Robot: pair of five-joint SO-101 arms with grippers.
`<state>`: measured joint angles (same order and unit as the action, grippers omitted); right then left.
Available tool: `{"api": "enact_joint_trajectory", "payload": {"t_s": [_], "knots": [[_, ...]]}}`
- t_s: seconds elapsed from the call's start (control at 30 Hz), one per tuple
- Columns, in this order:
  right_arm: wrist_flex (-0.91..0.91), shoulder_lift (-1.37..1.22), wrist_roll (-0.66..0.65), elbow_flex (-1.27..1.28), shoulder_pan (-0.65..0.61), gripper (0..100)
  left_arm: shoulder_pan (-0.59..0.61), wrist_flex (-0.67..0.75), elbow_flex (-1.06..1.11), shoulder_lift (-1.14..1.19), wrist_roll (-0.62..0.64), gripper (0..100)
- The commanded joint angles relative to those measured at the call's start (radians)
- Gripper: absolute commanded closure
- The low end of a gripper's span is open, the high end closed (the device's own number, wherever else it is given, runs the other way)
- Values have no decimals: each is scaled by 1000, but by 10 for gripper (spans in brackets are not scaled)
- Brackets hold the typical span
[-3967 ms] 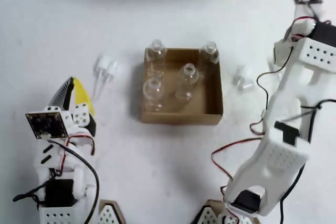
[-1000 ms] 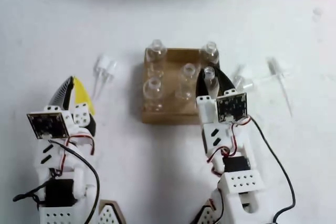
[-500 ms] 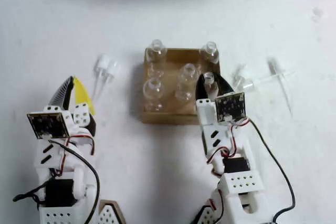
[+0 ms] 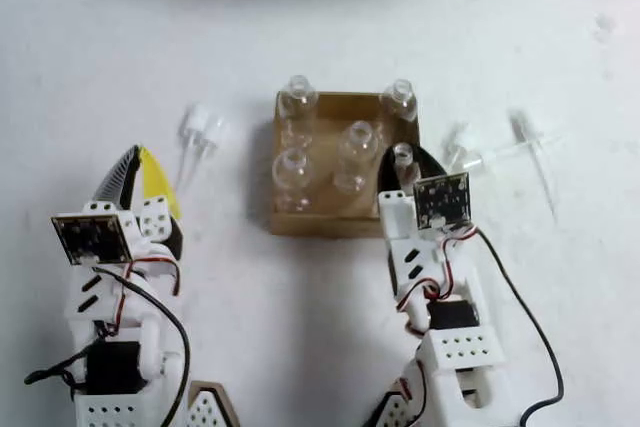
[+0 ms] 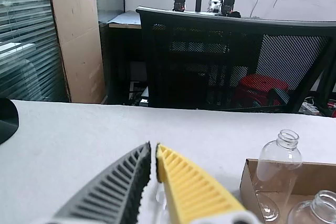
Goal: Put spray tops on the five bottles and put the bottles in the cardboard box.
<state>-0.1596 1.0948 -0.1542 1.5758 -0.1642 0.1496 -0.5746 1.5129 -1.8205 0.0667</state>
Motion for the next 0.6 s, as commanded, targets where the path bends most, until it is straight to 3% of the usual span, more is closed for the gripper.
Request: {"api": "enact_joint_trajectory", "payload": {"t_s": [0.0,0.3,0.57], "knots": [[90,96,-2,-12,18,984,7,31,-5,-7,-14,976],[438,446,-2,-3,18,984,5,31,-5,-7,-14,976],[473,591,-69,71,16,983,5,31,-5,-7,-14,976]]}}
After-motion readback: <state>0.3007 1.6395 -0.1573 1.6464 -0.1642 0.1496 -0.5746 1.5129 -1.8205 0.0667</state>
